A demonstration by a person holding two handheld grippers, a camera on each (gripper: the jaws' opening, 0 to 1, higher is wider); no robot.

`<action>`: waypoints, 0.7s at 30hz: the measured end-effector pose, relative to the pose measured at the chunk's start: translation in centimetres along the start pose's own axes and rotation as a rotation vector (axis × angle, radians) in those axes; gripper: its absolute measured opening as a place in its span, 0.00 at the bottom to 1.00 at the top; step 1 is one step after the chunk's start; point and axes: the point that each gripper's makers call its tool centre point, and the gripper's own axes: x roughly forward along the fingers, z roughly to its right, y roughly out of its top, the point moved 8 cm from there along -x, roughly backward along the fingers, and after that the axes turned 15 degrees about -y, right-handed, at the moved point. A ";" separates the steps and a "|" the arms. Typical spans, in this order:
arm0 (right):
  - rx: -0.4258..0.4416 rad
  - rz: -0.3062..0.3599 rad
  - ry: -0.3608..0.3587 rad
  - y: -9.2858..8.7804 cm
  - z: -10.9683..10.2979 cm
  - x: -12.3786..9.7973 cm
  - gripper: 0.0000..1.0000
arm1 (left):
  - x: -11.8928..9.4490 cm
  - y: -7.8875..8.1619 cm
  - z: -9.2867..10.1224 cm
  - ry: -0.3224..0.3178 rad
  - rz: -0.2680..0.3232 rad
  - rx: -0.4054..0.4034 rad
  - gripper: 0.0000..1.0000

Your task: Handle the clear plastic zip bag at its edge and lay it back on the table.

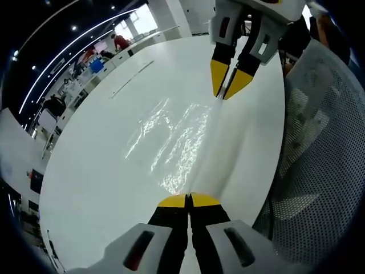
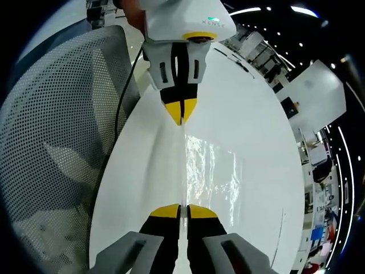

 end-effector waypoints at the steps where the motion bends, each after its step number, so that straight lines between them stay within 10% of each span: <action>1: 0.002 0.000 -0.001 0.0 0.0 0.0 0.00 | -0.1 0.1 0.0 0.000 0.000 0.001 0.00; 21: 0.010 -0.007 0.004 -0.4 -0.3 -0.1 0.00 | 0.3 -0.4 0.0 -0.003 -0.010 -0.003 0.00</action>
